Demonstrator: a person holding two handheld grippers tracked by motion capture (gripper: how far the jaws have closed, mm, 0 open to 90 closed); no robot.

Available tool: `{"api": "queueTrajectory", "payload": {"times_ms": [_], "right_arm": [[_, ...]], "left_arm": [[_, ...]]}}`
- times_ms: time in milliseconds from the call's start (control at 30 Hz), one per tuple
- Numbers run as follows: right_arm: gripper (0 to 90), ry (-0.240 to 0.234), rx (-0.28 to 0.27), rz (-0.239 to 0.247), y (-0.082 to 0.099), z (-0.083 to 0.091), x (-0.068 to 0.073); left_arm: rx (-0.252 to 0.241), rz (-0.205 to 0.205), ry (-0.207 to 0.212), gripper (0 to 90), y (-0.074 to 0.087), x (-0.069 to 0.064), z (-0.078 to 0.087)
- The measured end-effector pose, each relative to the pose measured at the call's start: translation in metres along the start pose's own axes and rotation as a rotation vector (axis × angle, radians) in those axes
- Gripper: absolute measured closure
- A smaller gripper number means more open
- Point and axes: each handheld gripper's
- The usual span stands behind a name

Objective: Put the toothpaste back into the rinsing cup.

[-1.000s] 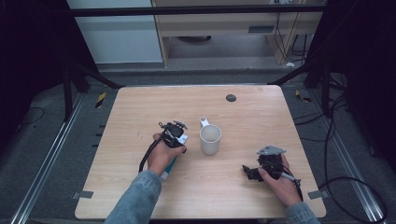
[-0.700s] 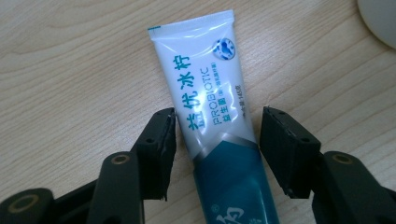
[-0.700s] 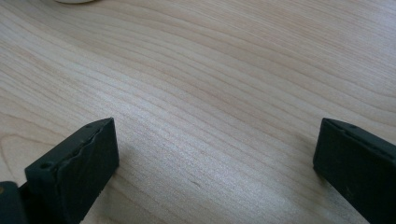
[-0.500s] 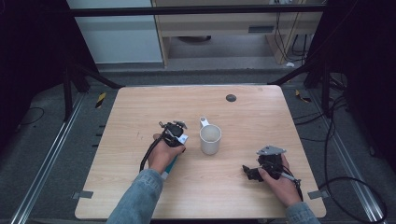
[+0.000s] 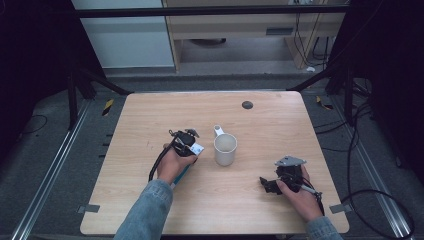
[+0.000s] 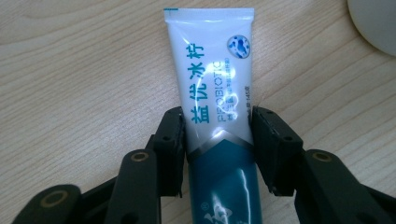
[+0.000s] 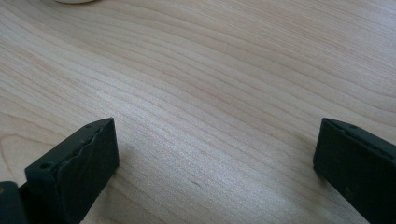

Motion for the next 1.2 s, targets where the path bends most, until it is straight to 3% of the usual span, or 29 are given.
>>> {"api": "queueTrajectory", "payload": {"times_ms": [500, 733, 933, 1100, 1200], "right_arm": [[0.4, -0.006, 0.004, -0.007, 0.0, 0.0, -0.001], [0.4, -0.006, 0.006, -0.01, -0.001, 0.0, -0.001], [0.4, -0.001, 0.0, 0.002, 0.0, 0.0, -0.002], [0.4, 0.003, 0.001, 0.002, 0.0, 0.0, -0.002], [0.3, 0.003, 0.001, 0.003, 0.0, 0.0, -0.002]], "left_arm": [[0.044, -0.054, 0.023, 66.6, -0.005, -0.001, 0.002], [0.026, -0.087, 0.009, 76.2, -0.005, -0.002, 0.007], [-0.018, -0.09, -0.016, 76.9, 0.0, -0.004, 0.016], [-0.114, -0.08, 0.001, 77.2, 0.004, -0.004, 0.041], [-0.134, -0.074, -0.004, 77.4, 0.005, -0.003, 0.048]]}}
Point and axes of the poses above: each handheld gripper's, and its own axes: z roughly backward along the jaws, y roughly out of its underside, x roughly to its left, and after that the axes turned 5 degrees about y, right-handed
